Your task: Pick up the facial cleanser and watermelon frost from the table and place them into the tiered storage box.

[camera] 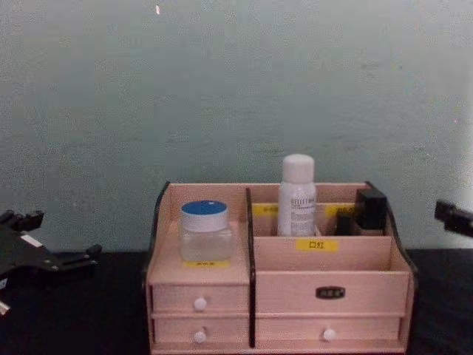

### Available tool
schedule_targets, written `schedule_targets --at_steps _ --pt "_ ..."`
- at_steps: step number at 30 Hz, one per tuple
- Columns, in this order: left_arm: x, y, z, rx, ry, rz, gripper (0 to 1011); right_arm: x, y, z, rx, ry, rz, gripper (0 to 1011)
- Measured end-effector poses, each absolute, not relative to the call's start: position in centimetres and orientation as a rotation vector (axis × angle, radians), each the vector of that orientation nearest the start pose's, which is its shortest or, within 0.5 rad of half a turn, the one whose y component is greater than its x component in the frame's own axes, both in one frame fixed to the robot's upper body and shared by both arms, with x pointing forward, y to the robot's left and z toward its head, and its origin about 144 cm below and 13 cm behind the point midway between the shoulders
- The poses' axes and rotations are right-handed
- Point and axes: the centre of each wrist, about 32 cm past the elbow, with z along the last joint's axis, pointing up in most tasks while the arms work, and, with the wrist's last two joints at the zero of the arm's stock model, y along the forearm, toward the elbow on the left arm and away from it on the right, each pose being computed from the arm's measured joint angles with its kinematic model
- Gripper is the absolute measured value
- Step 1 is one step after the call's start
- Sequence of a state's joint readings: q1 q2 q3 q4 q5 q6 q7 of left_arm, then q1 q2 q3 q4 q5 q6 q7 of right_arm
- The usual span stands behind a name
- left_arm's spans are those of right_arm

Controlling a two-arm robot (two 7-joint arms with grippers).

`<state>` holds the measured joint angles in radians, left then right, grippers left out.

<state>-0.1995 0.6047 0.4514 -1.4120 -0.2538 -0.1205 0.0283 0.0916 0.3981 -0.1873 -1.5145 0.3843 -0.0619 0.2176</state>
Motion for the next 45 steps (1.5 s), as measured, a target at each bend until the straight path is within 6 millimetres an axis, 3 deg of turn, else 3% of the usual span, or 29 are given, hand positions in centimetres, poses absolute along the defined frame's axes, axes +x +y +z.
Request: schedule_targets --at_steps 7,15,45 --pt "48.9 31.0 114.0 0.304 -0.285 1.248 1001 47.3 -29.1 113.2 -0.015 -0.006 -1.224 1002" --pt "48.9 31.0 114.0 0.304 -0.285 1.248 1001 47.5 -29.1 111.8 -0.041 0.027 -1.244 1002" --pt "48.9 31.0 114.0 0.304 -0.285 1.248 1001 47.7 -29.2 111.4 -0.053 0.042 -1.252 1002"
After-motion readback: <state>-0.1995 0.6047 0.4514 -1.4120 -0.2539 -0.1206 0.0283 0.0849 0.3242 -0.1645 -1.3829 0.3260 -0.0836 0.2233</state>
